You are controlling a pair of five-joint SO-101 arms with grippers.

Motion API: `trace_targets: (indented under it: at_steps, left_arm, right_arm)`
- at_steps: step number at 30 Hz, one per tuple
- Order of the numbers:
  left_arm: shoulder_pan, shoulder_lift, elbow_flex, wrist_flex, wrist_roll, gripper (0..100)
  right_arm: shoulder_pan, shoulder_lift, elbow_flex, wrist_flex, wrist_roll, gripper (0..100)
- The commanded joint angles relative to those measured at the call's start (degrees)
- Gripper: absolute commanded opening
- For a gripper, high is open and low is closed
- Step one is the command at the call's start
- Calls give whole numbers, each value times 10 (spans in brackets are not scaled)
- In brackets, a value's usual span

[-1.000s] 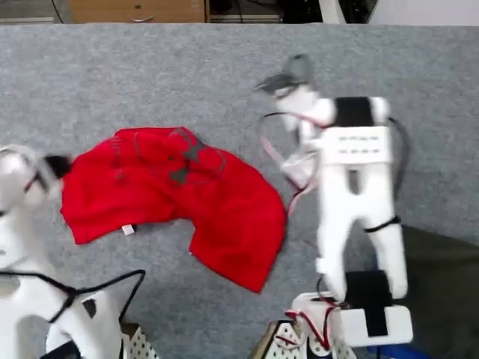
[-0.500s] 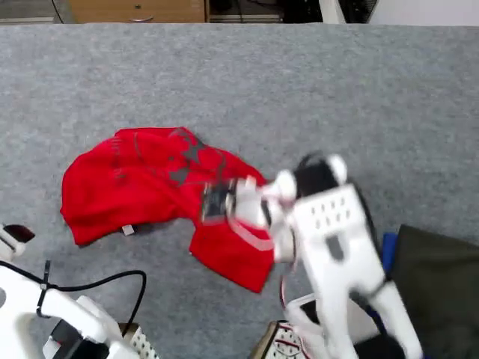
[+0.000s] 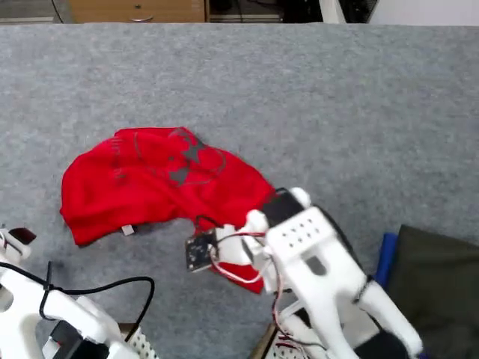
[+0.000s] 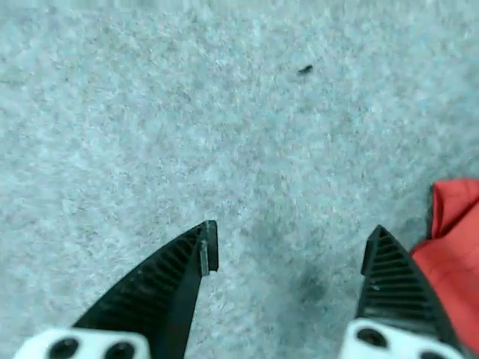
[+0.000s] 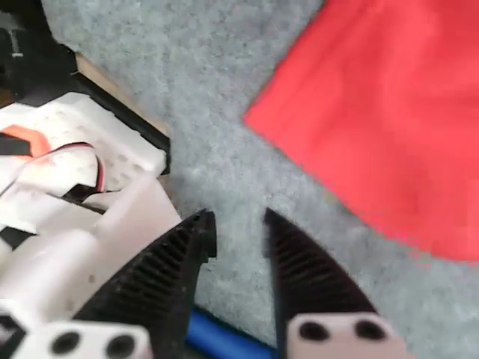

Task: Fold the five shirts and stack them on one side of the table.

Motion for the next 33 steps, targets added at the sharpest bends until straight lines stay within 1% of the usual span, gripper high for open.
trace_targets:
  at_steps: [1, 4, 8, 10, 13, 17, 23, 27, 29, 33]
  left_arm:
    - [-2, -5, -1, -25, 13, 311]
    - [-4, 1, -9, -33, 35, 311]
    - [-4, 51, -44, -33, 37, 311]
    - [-4, 95, -75, -33, 39, 311]
    - [-14, 175, -131, -29, 39, 311]
    - [-40, 268, -207, -26, 37, 311]
    - [-58, 353, -324, 45, 35, 311]
    - [-56, 383, -365, 84, 35, 311]
    - [-56, 388, -370, 91, 35, 311]
    - [-57, 386, -368, 90, 34, 311]
  right_arm:
    - [-56, 36, 0, -9, 3, 122]
    - [-87, 24, 5, -8, 3, 108]
    - [-92, 0, 35, -26, 6, 108]
    - [-94, -11, 69, -52, 17, 108]
    - [-101, -15, 126, -124, 18, 108]
    - [-100, -15, 131, -173, 10, 108]
    - [-100, -15, 176, -261, -13, 109]
    - [-100, -15, 199, -301, -15, 110]
    - [-99, -17, 201, -308, -21, 110]
    - [-99, -18, 184, -286, -26, 110]
